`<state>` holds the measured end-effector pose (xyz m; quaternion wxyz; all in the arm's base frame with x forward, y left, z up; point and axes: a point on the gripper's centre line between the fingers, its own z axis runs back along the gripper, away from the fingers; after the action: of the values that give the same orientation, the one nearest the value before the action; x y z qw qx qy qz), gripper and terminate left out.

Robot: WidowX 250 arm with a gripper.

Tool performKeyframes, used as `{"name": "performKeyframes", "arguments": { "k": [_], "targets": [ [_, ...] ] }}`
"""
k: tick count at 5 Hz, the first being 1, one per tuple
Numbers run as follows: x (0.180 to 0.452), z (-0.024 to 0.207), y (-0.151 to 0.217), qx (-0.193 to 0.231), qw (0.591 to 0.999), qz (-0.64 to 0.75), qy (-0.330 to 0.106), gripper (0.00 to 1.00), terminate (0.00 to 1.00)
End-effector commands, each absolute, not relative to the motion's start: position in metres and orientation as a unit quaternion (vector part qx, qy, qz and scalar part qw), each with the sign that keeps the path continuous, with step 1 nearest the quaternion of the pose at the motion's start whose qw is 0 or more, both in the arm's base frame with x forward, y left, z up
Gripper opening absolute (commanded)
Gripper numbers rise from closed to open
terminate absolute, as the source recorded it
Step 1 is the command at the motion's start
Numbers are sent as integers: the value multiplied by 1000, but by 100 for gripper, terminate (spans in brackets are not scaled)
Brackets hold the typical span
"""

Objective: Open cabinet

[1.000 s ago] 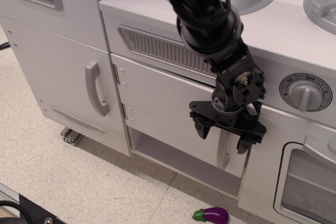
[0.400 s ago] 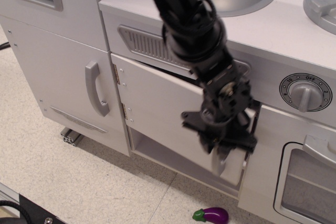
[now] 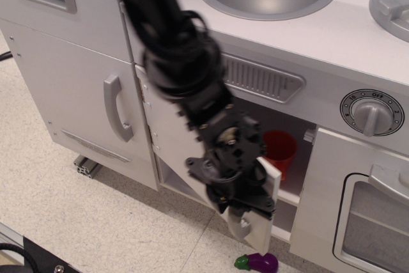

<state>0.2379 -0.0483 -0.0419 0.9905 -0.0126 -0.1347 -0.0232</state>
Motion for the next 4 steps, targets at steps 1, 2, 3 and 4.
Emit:
{"name": "performKeyframes", "arguments": {
  "k": [1, 2, 3, 4],
  "targets": [
    [236, 13, -34, 35, 989, 13, -141, 100, 0],
    [255, 51, -47, 6, 991, 28, -131, 100, 0],
    [283, 59, -63, 8, 990, 4, -139, 100, 0],
    [305, 48, -77, 15, 988, -20, -150, 100, 0]
  ]
}}
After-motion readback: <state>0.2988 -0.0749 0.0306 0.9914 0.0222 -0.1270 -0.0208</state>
